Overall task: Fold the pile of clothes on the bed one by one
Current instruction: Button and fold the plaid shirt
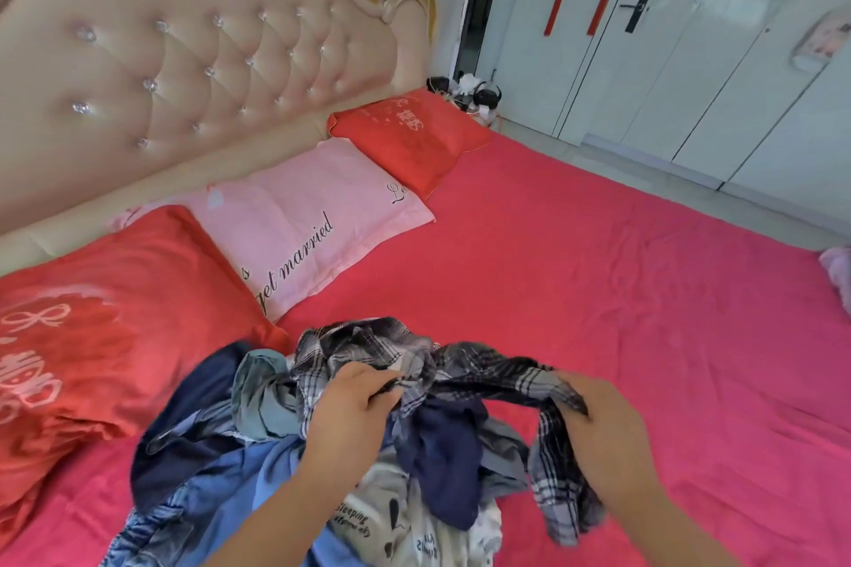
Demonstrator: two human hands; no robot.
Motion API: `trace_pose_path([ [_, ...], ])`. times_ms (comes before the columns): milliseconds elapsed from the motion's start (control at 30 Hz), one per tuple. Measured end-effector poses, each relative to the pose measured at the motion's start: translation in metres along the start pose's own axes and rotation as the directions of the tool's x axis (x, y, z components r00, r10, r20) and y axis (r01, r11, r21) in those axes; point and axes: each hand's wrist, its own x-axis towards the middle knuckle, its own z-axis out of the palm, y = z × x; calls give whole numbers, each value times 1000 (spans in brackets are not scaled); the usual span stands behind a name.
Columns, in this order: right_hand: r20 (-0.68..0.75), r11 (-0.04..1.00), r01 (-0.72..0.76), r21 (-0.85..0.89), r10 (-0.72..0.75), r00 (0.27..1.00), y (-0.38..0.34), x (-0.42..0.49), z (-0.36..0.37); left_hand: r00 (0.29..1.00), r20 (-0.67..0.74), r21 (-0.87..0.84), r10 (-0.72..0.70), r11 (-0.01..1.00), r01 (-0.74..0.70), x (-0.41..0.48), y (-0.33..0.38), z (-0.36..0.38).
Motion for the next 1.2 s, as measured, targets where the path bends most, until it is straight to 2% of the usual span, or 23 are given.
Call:
trace_pose_path([
  [100, -165, 992, -50, 114, 69, 984, 20, -14, -68, 994, -41, -53, 101, 993, -103, -20, 59, -1],
  [167, -222, 989, -57, 137, 87, 971, 38, -29, -111, 983, -41, -96, 178, 979, -181, -41, 105, 2],
  [233, -201, 988, -110, 106, 129, 971, 58, -51, -146, 968, -55, -163, 245, 954, -251, -72, 153, 10],
  [300, -112, 986, -160, -42, 154, 982, 83, -72, -169, 954, -57, -201, 293, 933, -298, -106, 194, 25],
  [333, -87, 984, -173, -37, 169, 982, 92, -84, -178, 948, -51, -205, 314, 926, -317, -124, 210, 37],
  [367, -16, 965, -237, 109, 240, 971, 96, -99, -185, 943, -38, -204, 329, 922, -330, -141, 222, 50],
  [400, 111, 871, -324, 370, 305, 946, 93, -113, -189, 940, -19, -200, 339, 920, -336, -156, 230, 65],
  [433, 338, 667, -454, 591, 306, 890, 89, -125, -192, 938, 11, -192, 346, 921, -338, -173, 237, 81],
  [467, 523, 470, -571, 673, 243, 817, 89, -136, -195, 936, 48, -174, 350, 925, -337, -192, 243, 100],
  [500, 617, 358, -636, 684, 181, 766, 95, -145, -196, 934, 90, -154, 347, 931, -331, -211, 247, 118],
  [567, 685, 281, -678, 679, 91, 723, 115, -160, -198, 926, 180, -166, 333, 938, -305, -248, 254, 154],
  [600, 683, 271, -682, 679, 107, 723, 128, -166, -199, 917, 234, -193, 322, 940, -281, -263, 255, 167],
  [667, 576, 377, -634, 676, 267, 773, 158, -178, -207, 847, 398, -193, 353, 934, -299, -284, 255, 186],
  [700, 533, 403, -607, 685, 291, 794, 176, -183, -212, 794, 481, -173, 373, 928, -331, -291, 254, 192],
  [733, 511, 423, -593, 685, 300, 805, 189, -189, -220, 770, 523, -163, 366, 929, -332, -296, 254, 195],
  [800, 462, 482, -544, 687, 288, 839, 213, -201, -241, 810, 480, -159, 336, 942, -297, -299, 254, 200],
  [867, 405, 576, -483, 660, 268, 874, 229, -213, -269, 881, 356, -104, 311, 950, -293, -293, 258, 202],
  [933, 355, 644, -424, 636, 244, 903, 233, -225, -300, 920, 253, -72, 298, 954, -289, -280, 267, 205],
  [967, 328, 674, -395, 624, 233, 916, 231, -230, -316, 929, 227, -49, 293, 956, -290, -273, 272, 207],
  [1033, 267, 753, -291, 590, 157, 951, 230, -242, -350, 917, 263, 37, 299, 947, -319, -263, 288, 216],
  [1100, 245, 837, -166, 521, 40, 969, 221, -249, -378, 842, 418, 129, 342, 895, -427, -254, 300, 224],
  [1200, 237, 898, -40, 438, -72, 969, 212, -265, -417, 595, 704, 157, 387, 732, -663, -261, 329, 244],
])
